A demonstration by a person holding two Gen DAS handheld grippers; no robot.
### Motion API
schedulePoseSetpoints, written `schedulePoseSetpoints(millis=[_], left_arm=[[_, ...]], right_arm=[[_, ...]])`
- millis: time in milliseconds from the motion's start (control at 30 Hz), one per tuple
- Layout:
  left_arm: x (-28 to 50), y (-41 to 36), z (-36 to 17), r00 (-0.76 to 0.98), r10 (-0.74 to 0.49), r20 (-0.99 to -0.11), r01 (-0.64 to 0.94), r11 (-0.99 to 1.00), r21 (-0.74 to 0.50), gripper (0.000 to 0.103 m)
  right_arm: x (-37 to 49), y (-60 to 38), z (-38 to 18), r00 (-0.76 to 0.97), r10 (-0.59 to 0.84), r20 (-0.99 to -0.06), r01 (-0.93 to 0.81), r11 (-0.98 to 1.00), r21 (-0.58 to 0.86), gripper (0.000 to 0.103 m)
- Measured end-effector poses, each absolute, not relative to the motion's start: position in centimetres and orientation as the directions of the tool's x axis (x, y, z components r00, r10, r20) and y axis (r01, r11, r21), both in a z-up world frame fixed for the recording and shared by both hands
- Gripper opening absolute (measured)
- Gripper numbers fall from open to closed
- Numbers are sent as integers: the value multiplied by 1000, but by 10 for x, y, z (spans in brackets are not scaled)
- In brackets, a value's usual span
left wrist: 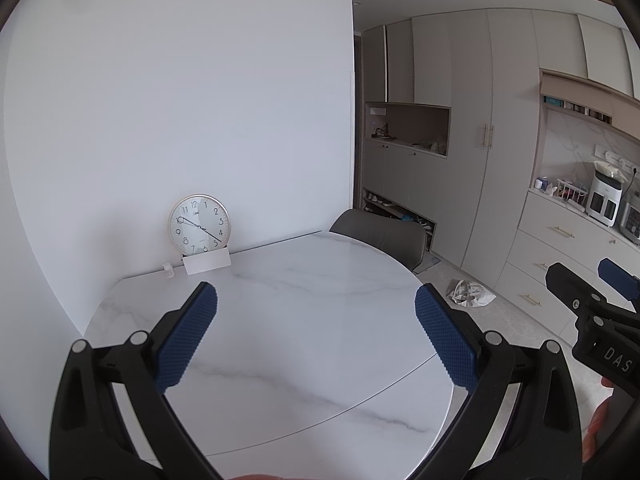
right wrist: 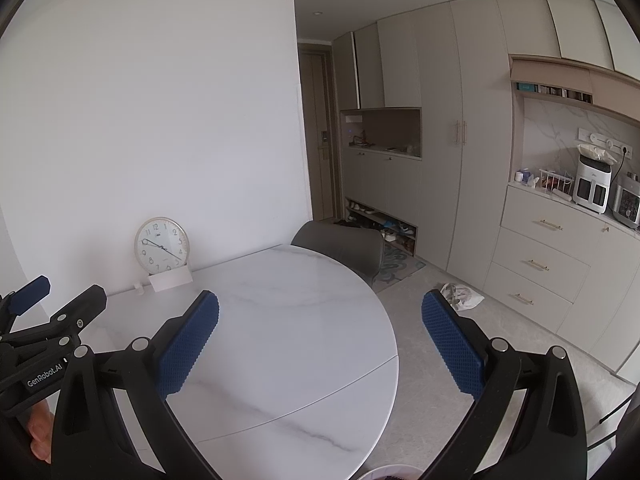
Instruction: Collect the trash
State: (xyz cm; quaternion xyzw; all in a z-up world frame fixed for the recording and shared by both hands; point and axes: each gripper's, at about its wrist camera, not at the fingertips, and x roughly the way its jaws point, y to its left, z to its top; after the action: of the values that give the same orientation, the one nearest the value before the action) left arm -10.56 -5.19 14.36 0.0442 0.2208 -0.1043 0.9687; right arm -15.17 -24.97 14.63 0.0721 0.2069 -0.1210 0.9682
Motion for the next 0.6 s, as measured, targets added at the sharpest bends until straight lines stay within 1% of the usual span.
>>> schedulePoseSetpoints(millis=[600], left_arm=[[-106, -48, 144, 882, -175, -437, 213, 976, 39, 95]], right_arm=[[-150, -243, 144, 886, -192, -421, 252, 963, 91, 101]])
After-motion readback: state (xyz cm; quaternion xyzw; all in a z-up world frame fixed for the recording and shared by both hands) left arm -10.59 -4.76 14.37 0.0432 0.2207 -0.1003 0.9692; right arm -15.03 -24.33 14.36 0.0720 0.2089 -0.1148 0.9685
